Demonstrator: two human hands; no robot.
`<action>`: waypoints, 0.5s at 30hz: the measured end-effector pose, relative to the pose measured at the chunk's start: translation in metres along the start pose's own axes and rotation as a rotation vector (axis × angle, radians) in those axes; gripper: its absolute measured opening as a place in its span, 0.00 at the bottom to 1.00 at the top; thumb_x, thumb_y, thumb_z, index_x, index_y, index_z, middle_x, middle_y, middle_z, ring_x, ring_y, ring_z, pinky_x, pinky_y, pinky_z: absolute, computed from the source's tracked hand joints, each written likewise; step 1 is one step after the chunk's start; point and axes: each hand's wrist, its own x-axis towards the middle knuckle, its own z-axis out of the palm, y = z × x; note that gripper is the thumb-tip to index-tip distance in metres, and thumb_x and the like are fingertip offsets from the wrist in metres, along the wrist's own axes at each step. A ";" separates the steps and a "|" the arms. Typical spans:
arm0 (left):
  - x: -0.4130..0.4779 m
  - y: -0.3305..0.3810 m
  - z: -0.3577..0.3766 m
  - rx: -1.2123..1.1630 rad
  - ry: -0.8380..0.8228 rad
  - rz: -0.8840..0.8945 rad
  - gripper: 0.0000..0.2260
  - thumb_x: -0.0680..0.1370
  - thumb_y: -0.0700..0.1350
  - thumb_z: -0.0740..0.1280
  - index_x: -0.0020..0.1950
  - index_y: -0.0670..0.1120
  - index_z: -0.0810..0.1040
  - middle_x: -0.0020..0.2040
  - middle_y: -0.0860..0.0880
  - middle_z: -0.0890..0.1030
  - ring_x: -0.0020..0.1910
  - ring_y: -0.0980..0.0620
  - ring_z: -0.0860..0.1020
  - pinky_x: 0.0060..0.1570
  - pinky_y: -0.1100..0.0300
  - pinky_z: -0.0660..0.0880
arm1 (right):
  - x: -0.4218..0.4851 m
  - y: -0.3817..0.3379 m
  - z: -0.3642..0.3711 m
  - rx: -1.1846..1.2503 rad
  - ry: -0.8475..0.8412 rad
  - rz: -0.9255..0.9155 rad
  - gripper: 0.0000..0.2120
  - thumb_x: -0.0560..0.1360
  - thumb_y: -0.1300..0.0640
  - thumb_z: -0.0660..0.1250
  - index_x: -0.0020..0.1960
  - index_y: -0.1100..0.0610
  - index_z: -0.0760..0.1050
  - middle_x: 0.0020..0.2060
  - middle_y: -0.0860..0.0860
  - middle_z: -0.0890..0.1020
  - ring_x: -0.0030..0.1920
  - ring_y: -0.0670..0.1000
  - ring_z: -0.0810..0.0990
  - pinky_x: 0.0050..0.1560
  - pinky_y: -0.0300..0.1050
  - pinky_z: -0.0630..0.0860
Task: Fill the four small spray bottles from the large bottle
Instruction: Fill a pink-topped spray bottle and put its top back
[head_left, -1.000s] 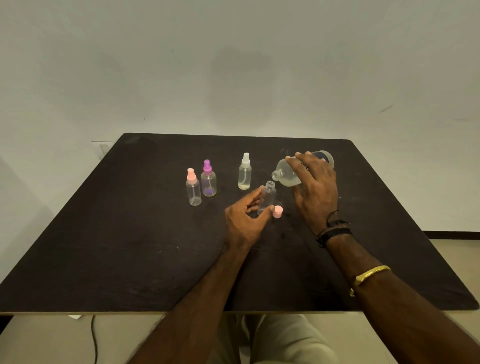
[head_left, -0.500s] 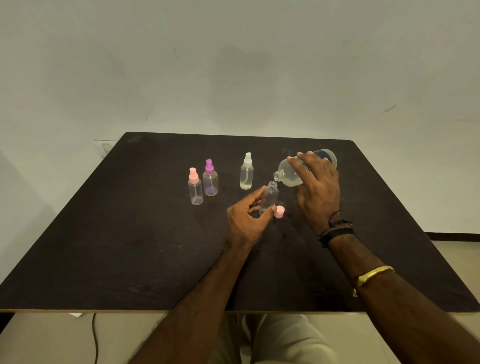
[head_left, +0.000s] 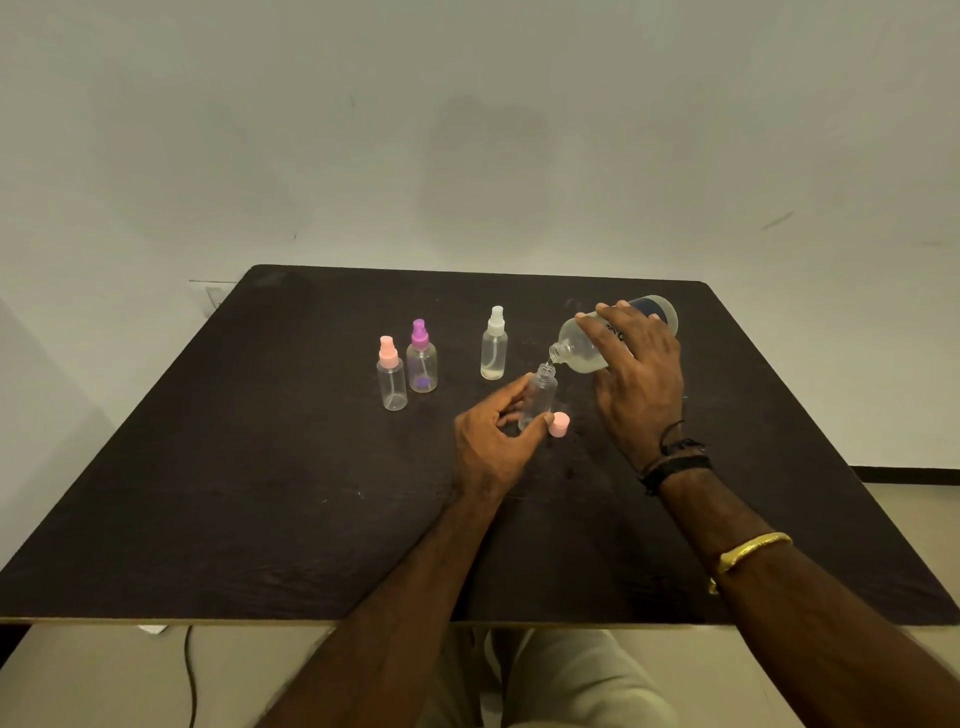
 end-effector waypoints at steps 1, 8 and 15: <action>0.000 0.000 0.000 -0.003 0.002 -0.002 0.27 0.72 0.42 0.79 0.70 0.44 0.77 0.62 0.49 0.83 0.58 0.61 0.82 0.57 0.64 0.80 | 0.000 -0.001 -0.001 0.002 0.000 0.000 0.26 0.72 0.69 0.70 0.69 0.55 0.75 0.67 0.56 0.78 0.71 0.60 0.72 0.71 0.67 0.65; 0.000 0.001 0.001 -0.015 0.008 -0.002 0.27 0.72 0.42 0.79 0.70 0.45 0.77 0.61 0.52 0.83 0.57 0.61 0.82 0.57 0.63 0.80 | 0.002 -0.002 -0.004 0.000 -0.007 0.007 0.26 0.73 0.68 0.69 0.69 0.56 0.76 0.66 0.57 0.78 0.71 0.60 0.72 0.72 0.66 0.65; -0.001 0.000 0.001 -0.011 0.010 0.004 0.27 0.72 0.43 0.79 0.70 0.45 0.77 0.61 0.50 0.84 0.57 0.60 0.82 0.57 0.62 0.80 | 0.002 -0.002 -0.004 -0.004 -0.007 0.013 0.27 0.72 0.70 0.70 0.69 0.55 0.76 0.67 0.56 0.78 0.71 0.60 0.72 0.73 0.65 0.64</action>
